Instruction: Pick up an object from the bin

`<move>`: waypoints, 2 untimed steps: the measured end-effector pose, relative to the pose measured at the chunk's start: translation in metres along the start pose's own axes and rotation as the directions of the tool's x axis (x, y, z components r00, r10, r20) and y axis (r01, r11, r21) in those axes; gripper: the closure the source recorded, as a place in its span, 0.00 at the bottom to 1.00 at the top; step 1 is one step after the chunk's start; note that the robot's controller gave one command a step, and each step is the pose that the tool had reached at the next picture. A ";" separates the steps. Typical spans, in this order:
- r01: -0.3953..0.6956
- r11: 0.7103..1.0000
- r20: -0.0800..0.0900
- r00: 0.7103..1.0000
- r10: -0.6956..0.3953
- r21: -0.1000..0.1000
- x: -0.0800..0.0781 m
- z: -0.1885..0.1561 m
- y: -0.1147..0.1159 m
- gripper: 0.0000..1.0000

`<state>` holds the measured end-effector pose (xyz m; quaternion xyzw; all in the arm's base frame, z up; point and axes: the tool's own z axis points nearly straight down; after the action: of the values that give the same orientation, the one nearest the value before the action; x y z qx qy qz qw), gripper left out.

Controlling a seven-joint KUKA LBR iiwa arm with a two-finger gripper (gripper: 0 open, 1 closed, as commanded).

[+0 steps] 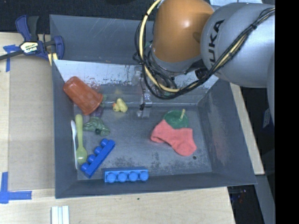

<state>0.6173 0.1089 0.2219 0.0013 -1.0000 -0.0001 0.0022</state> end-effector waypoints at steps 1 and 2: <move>-0.002 1.000 0.008 1.000 0.002 -0.001 -0.002 -0.005 -0.001 0.00; -0.079 0.997 0.010 0.997 0.079 -0.002 0.034 0.037 -0.053 0.00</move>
Offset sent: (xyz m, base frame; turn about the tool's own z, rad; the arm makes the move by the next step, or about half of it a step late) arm -0.0412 -0.0628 -0.0446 0.0938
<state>0.5829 0.0557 0.1851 -0.0384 -0.9993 -0.0007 -0.0029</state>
